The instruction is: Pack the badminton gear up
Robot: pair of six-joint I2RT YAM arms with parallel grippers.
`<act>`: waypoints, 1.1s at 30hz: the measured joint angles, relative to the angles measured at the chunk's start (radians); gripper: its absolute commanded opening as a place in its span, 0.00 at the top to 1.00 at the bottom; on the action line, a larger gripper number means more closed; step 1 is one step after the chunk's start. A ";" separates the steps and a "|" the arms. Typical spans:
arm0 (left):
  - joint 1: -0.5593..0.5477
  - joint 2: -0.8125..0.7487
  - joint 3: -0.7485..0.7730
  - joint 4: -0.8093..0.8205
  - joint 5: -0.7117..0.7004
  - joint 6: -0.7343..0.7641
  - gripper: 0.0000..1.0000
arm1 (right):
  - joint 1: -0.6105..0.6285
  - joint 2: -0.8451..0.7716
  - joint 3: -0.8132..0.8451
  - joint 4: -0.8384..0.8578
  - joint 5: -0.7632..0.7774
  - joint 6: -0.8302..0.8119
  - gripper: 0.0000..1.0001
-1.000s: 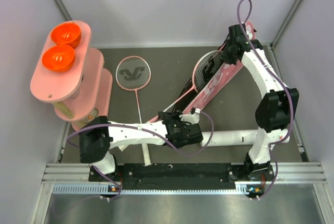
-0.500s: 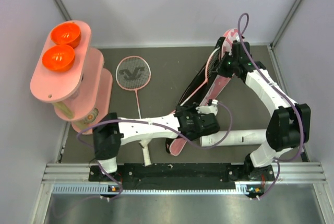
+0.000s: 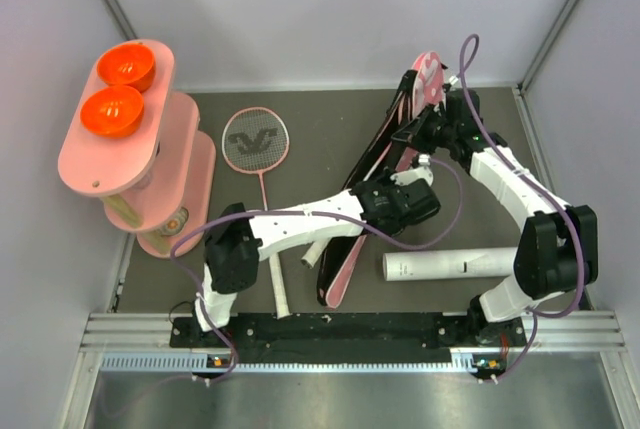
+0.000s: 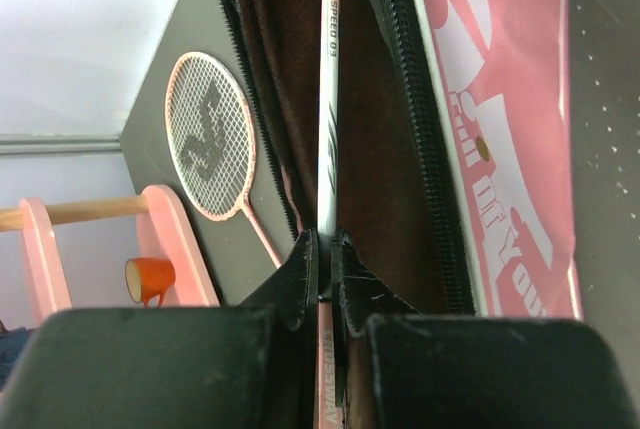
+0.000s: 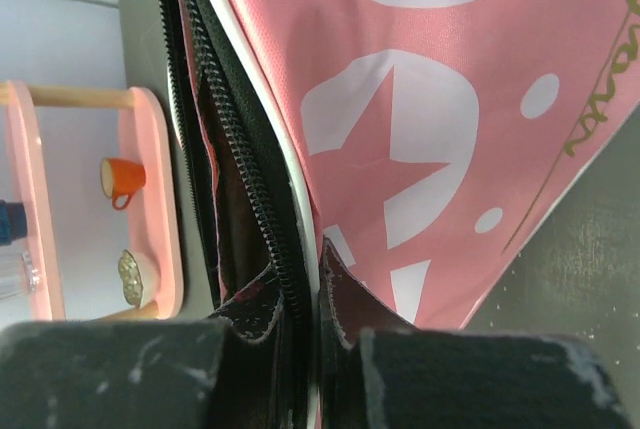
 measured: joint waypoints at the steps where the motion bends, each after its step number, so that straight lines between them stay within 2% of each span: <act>1: 0.006 0.008 0.015 -0.001 0.005 0.000 1.00 | -0.002 0.000 -0.005 0.020 0.001 0.007 1.00; 6: 0.028 0.051 0.062 -0.021 0.025 -0.031 1.00 | -0.003 0.000 -0.010 0.072 0.013 0.025 1.00; 7: 0.034 0.056 0.067 -0.029 0.039 -0.048 0.95 | -0.003 0.000 -0.010 0.076 0.014 0.026 1.00; 9: 0.047 0.059 0.078 -0.050 0.078 -0.081 0.78 | -0.003 0.000 -0.010 0.080 0.014 0.027 1.00; 10: 0.053 0.059 0.086 -0.063 0.102 -0.097 0.62 | -0.003 0.000 -0.010 0.079 0.013 0.027 1.00; 12: 0.073 0.051 0.096 -0.068 0.173 -0.133 0.51 | -0.003 0.000 -0.010 0.075 0.003 0.032 1.00; 13: 0.088 0.040 0.095 -0.062 0.227 -0.153 0.40 | -0.001 0.000 -0.010 0.070 -0.008 0.032 1.00; 14: 0.103 0.023 0.090 -0.055 0.286 -0.173 0.20 | 0.001 0.000 -0.010 0.065 -0.017 0.032 1.00; 15: 0.124 -0.011 0.058 -0.027 0.371 -0.193 0.17 | 0.003 0.003 -0.010 0.058 -0.031 0.032 1.00; 19: 0.226 -0.231 -0.127 0.080 0.682 -0.253 0.20 | 0.006 0.014 -0.010 0.055 -0.060 0.034 1.00; 22: 0.293 -0.414 -0.240 0.142 0.834 -0.277 0.28 | 0.006 0.016 -0.010 0.054 -0.069 0.033 1.00; 24: 0.316 -0.514 -0.294 0.169 0.903 -0.282 0.30 | 0.005 0.016 -0.010 0.055 -0.071 0.034 1.00; 28: 0.334 -0.631 -0.395 0.216 1.004 -0.288 0.18 | 0.005 0.016 -0.010 0.053 -0.071 0.033 1.00; 33: 0.341 -0.650 -0.569 0.253 1.107 -0.314 0.22 | 0.005 0.016 -0.010 0.052 -0.070 0.033 1.00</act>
